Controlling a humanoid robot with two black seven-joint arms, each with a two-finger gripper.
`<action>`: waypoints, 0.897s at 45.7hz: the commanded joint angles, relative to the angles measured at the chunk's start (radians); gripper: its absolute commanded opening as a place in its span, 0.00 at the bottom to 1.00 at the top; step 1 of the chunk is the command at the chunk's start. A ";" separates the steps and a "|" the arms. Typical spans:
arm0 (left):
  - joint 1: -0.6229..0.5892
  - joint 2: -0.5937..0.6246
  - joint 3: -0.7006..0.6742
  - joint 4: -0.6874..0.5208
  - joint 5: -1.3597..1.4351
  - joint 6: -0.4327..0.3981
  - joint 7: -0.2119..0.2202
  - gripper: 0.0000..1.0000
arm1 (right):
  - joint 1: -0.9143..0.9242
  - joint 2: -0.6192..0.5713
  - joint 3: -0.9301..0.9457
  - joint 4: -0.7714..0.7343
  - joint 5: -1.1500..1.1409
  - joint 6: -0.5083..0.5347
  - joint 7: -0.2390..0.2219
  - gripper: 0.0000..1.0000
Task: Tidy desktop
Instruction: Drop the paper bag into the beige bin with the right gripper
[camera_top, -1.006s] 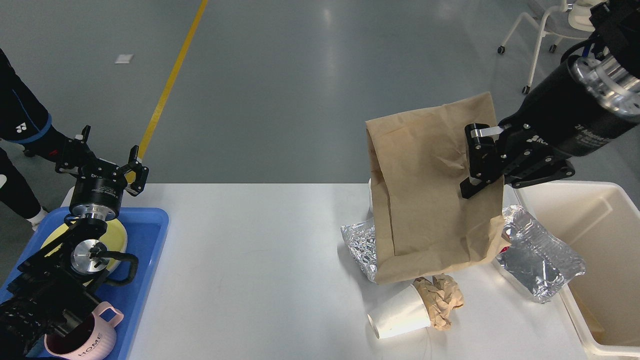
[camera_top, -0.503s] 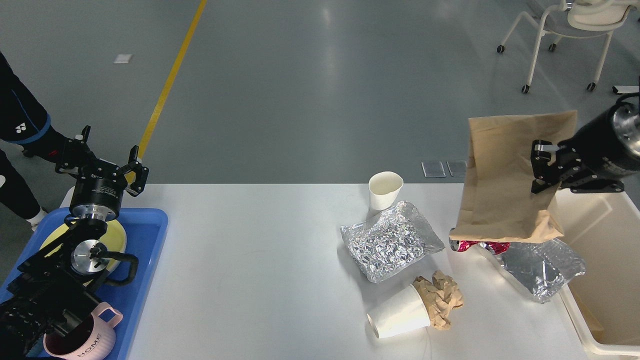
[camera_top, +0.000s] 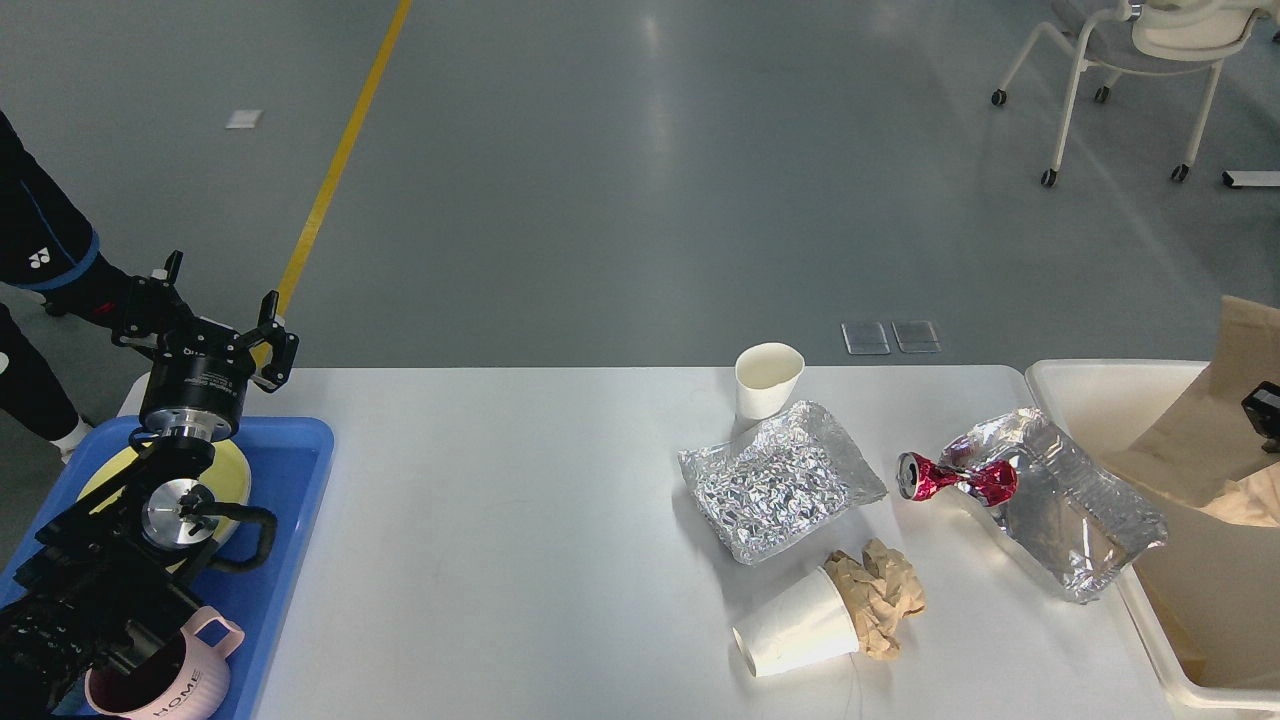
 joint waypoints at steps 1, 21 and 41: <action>0.000 0.000 0.000 0.000 0.000 0.000 0.000 0.97 | -0.195 -0.001 0.071 -0.153 0.077 -0.111 -0.002 0.00; 0.000 0.000 -0.001 0.000 -0.001 0.000 0.000 0.97 | -0.746 0.105 0.438 -0.871 0.072 -0.132 -0.104 0.00; 0.000 0.000 0.000 -0.001 -0.001 0.000 0.000 0.97 | -0.760 0.102 0.444 -0.873 0.072 -0.074 -0.117 1.00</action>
